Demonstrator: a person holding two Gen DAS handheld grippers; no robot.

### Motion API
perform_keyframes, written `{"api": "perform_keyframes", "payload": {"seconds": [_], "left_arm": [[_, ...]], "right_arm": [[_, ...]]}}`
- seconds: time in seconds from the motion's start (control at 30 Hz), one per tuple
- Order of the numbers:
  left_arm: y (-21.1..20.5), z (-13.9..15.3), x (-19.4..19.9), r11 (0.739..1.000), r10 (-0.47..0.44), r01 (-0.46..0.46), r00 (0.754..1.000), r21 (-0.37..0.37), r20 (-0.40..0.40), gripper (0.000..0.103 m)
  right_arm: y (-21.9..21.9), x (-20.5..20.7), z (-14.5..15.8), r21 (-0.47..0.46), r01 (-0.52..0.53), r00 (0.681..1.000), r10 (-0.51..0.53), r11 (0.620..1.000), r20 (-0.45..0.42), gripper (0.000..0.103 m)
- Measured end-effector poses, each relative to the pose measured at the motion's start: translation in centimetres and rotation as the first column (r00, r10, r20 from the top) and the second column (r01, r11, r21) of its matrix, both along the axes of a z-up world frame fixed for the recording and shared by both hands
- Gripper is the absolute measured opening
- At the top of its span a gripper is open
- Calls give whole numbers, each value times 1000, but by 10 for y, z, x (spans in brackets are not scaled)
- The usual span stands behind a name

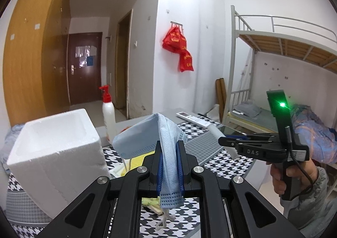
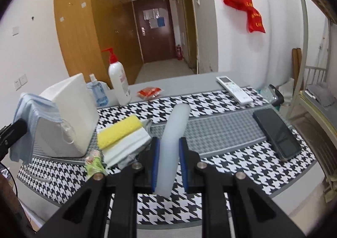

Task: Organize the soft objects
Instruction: 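Lift the cylinder with the right gripper while the left gripper carries the mask toward the foam box, then lower the cylinder into the white foam box and open the right gripper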

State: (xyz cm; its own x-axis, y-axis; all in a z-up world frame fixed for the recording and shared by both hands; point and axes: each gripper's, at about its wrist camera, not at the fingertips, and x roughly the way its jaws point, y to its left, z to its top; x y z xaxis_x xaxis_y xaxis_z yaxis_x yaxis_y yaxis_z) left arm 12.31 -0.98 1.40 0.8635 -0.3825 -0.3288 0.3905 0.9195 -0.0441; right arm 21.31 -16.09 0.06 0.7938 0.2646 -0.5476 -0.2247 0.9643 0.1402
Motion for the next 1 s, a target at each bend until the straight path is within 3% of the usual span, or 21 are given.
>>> {"api": "perform_keyframes", "payload": {"seconds": [0.53,1.0], "left_arm": [[8,28,8,991,109,-116,990,72,88,13],[23,47,25,974,208,-215,973,66,95,13]], "right_arm": [[24,4,29,19,-98,992,96,995,84,22],[48,5,55,1,-171,974,168,985,154,22]]}}
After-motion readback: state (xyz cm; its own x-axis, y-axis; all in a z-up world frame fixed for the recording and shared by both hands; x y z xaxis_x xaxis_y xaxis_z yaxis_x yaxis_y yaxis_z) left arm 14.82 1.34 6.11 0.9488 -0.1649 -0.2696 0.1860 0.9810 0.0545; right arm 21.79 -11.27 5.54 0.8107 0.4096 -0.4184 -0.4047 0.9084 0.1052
